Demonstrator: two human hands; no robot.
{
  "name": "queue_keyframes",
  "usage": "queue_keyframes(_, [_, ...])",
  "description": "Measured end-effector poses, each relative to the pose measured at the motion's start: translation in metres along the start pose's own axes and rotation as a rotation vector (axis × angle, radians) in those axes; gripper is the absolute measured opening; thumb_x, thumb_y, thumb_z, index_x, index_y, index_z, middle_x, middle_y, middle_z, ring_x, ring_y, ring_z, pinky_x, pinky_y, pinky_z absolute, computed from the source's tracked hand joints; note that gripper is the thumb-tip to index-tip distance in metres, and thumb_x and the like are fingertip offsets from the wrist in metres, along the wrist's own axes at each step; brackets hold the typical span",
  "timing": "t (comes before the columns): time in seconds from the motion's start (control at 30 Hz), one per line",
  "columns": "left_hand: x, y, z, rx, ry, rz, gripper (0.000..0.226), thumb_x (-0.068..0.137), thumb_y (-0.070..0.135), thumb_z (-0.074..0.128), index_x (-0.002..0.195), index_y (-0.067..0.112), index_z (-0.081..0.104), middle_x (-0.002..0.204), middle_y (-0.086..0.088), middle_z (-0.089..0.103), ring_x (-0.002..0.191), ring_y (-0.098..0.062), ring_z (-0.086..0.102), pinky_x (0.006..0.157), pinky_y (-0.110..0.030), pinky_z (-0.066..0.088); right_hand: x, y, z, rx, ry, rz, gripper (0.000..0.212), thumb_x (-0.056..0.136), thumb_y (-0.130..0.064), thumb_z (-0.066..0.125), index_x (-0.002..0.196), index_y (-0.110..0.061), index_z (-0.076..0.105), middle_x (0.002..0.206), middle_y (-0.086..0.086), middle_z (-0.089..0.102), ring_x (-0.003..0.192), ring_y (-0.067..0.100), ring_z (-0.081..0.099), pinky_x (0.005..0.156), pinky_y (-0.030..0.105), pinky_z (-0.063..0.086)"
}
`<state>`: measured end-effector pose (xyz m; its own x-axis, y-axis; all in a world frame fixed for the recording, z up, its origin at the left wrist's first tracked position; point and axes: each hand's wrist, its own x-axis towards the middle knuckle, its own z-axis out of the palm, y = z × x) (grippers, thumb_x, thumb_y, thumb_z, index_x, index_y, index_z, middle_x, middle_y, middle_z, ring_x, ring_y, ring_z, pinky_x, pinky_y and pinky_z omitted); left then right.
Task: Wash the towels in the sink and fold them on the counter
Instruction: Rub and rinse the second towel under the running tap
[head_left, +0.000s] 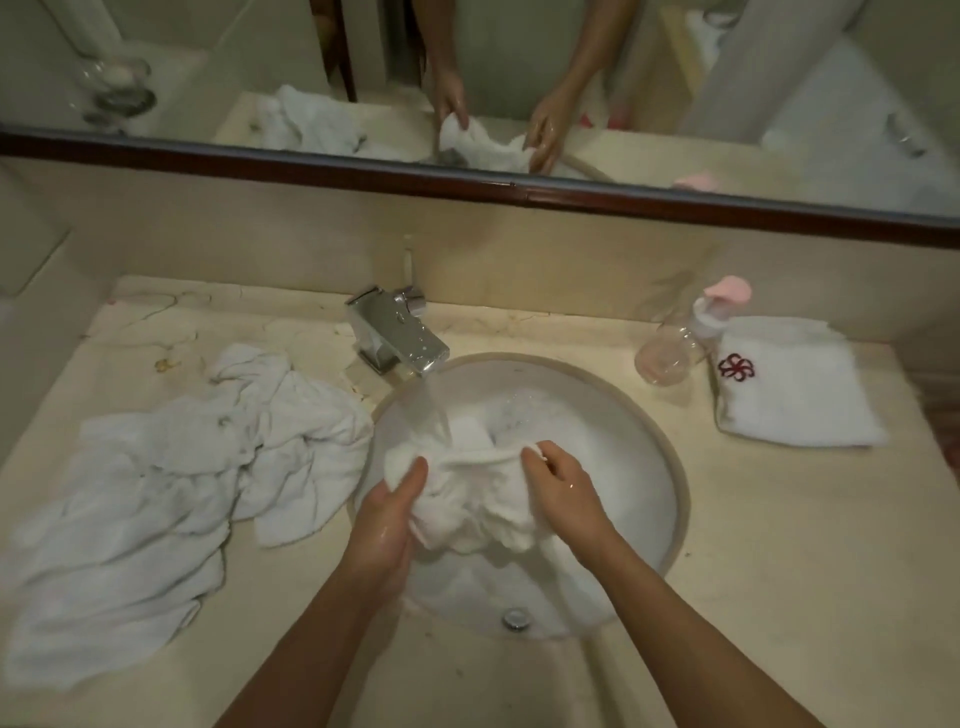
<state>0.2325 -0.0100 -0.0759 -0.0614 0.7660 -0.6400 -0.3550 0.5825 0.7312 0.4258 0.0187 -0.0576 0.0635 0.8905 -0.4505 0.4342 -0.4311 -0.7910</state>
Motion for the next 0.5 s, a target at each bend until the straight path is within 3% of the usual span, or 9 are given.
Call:
queue_keyframes(0.1, [-0.004,0.012,0.006,-0.321,-0.116,-0.222,0.046,0.098,0.038,0.054,0.127,0.002,0.062,0.122,-0.018,0.068,0.114,-0.034,0.064,0.102,-0.048,0.047,-0.001,-0.013,-0.009,-0.250,-0.058,-0.015,0.031,0.104,-0.036,0.042,0.078,-0.018,0.044,0.072,-0.006,0.048,0.064,0.010,0.043,0.059,0.026,0.032])
queue_keyframes(0.2, [-0.011,0.029,0.012,-0.318,-0.255,-0.326,0.043,0.095,0.034,0.056,0.120,0.000,0.067,0.121,-0.022,0.067,0.114,-0.037,0.063,0.104,-0.048,0.045,-0.008,-0.038,-0.008,-0.439,-0.073,-0.093,0.023,0.104,-0.034,0.044,0.094,-0.017,0.056,0.087,-0.003,0.060,0.074,0.013,0.052,0.061,0.024,0.037])
queue_keyframes(0.3, [-0.013,0.033,0.018,-0.220,-0.324,-0.204,0.039,0.088,0.026,0.065,0.116,-0.003,0.068,0.116,-0.025,0.067,0.111,-0.038,0.064,0.109,-0.047,0.041,-0.012,-0.056,-0.002,-0.451,-0.118,-0.117,0.020,0.101,-0.035,0.051,0.099,-0.017,0.061,0.097,-0.002,0.064,0.081,0.013,0.057,0.061,0.022,0.040])
queue_keyframes(0.4, [-0.015,0.038,0.018,-0.070,-0.343,-0.072,0.036,0.087,0.019,0.067,0.113,-0.006,0.068,0.117,-0.031,0.065,0.109,-0.041,0.065,0.103,-0.050,0.046,-0.010,-0.064,-0.003,-0.553,-0.186,-0.074,0.038,0.094,-0.054,0.057,0.110,-0.021,0.063,0.112,0.000,0.065,0.095,0.017,0.063,0.079,0.030,0.051])
queue_keyframes(0.47, [-0.016,0.048,0.016,0.087,-0.345,0.006,0.028,0.092,0.018,0.064,0.113,0.000,0.069,0.110,-0.024,0.071,0.105,-0.038,0.068,0.101,-0.051,0.050,-0.011,-0.061,-0.010,-0.574,-0.265,-0.062,0.058,0.091,-0.065,0.055,0.136,-0.029,0.052,0.131,0.002,0.058,0.111,0.020,0.060,0.094,0.035,0.050])
queue_keyframes(0.5, [-0.018,0.056,0.016,0.225,-0.333,0.066,0.025,0.093,0.023,0.064,0.110,0.006,0.071,0.105,-0.016,0.074,0.100,-0.033,0.071,0.098,-0.049,0.052,-0.014,-0.060,-0.015,-0.549,-0.330,-0.077,0.071,0.090,-0.064,0.058,0.151,-0.035,0.034,0.142,0.002,0.048,0.122,0.021,0.054,0.100,0.035,0.046])
